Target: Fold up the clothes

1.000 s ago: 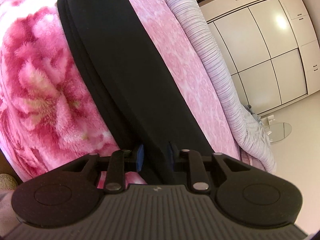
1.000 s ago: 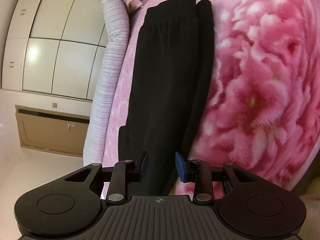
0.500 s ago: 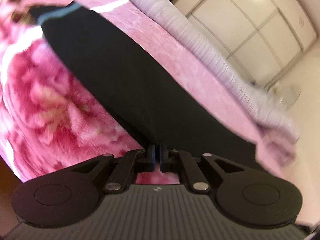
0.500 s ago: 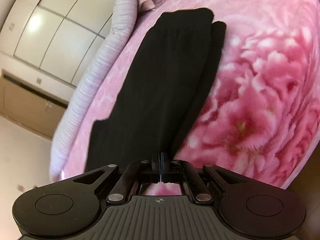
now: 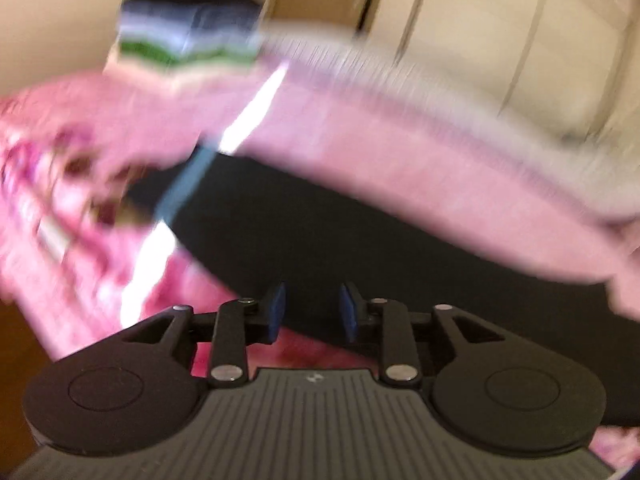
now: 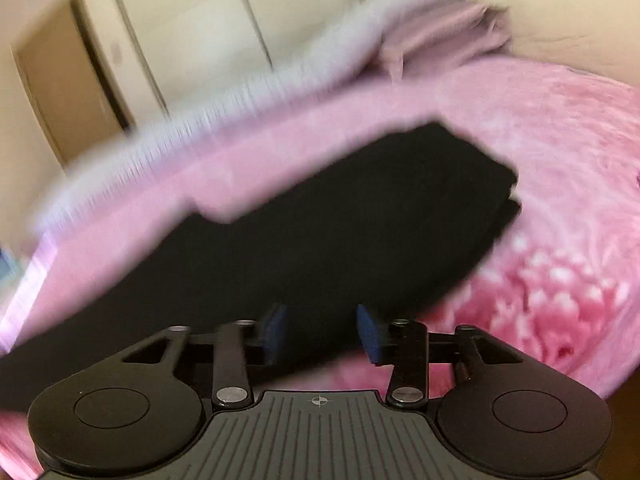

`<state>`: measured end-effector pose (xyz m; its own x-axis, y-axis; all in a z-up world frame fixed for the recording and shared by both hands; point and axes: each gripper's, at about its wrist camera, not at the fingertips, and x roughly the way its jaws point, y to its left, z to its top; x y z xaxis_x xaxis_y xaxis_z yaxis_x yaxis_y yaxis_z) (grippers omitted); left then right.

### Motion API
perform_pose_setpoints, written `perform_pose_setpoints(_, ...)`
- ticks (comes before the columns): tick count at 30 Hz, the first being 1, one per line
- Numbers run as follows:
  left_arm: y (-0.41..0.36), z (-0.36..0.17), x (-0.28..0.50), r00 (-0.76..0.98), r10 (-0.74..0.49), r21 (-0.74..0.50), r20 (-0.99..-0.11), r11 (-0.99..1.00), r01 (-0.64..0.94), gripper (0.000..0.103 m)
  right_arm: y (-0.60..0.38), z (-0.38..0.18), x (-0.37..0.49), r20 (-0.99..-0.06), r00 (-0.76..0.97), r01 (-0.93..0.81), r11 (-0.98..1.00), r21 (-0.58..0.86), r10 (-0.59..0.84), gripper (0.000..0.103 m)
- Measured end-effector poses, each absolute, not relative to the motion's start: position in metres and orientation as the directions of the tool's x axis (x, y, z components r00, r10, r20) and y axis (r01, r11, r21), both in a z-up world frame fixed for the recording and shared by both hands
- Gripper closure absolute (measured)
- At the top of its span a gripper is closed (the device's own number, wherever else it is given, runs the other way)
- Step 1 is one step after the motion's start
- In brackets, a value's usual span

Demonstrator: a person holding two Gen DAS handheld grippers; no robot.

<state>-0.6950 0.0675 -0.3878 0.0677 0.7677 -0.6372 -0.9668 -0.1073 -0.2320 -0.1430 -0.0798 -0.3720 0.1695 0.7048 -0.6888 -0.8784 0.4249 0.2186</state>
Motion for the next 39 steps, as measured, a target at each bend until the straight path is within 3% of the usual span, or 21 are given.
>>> perform_pose_setpoints(7, 0.022, -0.346, -0.637, 0.053, 0.728, -0.085, -0.683, -0.007, -0.996, 0.061, -0.099, -0.338, -0.189, -0.706, 0.162, -0.930, 0.345, 0.123, 0.689, 0.057)
perform_pose_setpoints(21, -0.042, -0.312, -0.587, 0.135, 0.725, -0.052, -0.676, 0.135, -0.989, 0.052, -0.127, -0.296, -0.231, -0.714, 0.261, -0.947, 0.315, -0.059, 0.650, 0.053)
perform_pose_setpoints(39, -0.091, -0.280, -0.607, 0.120, 0.779, -0.040, -0.615, 0.121, -0.992, 0.046, -0.161, -0.268, -0.260, -0.643, 0.230, -0.967, 0.249, -0.063, 0.730, 0.051)
